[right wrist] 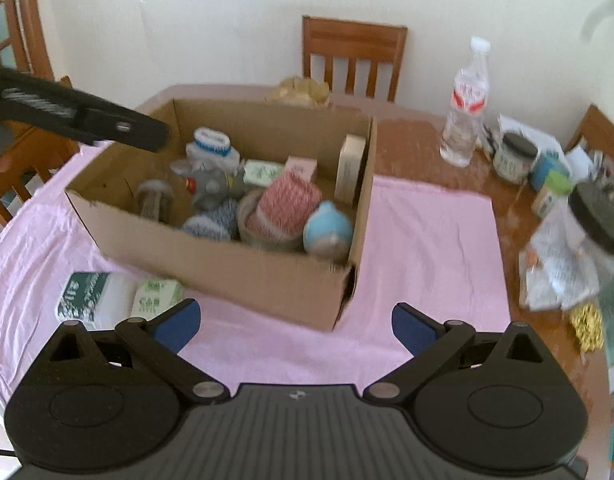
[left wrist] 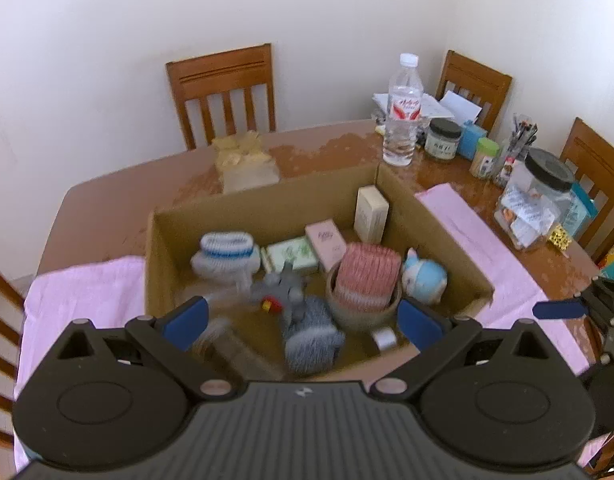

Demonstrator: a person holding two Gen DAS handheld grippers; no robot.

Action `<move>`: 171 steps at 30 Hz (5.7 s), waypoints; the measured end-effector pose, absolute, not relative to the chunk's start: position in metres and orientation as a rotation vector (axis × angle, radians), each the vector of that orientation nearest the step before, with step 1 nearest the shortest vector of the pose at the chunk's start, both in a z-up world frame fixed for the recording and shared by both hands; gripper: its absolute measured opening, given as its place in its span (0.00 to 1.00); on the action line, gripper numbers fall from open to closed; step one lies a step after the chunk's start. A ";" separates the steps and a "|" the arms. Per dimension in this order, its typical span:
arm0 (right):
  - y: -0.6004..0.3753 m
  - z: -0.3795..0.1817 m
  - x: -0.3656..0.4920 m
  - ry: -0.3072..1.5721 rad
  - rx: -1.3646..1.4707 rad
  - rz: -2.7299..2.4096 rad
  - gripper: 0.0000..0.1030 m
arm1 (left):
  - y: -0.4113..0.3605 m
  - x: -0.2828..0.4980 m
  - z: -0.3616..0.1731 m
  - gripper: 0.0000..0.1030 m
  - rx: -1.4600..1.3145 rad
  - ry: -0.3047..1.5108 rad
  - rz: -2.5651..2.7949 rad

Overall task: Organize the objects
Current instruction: 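Withdraw both tools and move toward MEDICAL tub and C&S tissue pack, then grasp white MEDICAL tub with left tool while right tool grasps C&S tissue pack, then carry tub and tissue pack into the box and open both tools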

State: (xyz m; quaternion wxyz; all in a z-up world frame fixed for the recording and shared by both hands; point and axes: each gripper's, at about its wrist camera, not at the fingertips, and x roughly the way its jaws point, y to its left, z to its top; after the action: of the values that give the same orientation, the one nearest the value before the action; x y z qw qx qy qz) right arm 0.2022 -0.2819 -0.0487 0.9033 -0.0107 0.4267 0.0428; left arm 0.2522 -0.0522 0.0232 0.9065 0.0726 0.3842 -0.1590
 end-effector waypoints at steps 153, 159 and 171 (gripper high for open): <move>-0.207 0.010 0.275 0.843 -0.028 0.135 1.00 | 0.033 0.287 0.037 0.99 0.082 0.710 -0.297; -0.217 0.017 0.280 0.894 0.007 0.061 1.00 | 0.029 0.269 0.029 0.99 0.095 0.712 -0.194; -0.218 -0.006 0.260 1.003 0.053 -0.051 1.00 | 0.025 0.234 0.001 0.99 -0.077 0.954 -0.089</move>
State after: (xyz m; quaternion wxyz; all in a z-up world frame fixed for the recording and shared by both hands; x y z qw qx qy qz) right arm 0.2601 -0.2178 -0.0055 0.8761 0.0255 0.4808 -0.0244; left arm 0.2342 0.0247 0.0010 0.8867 -0.0370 0.4589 -0.0427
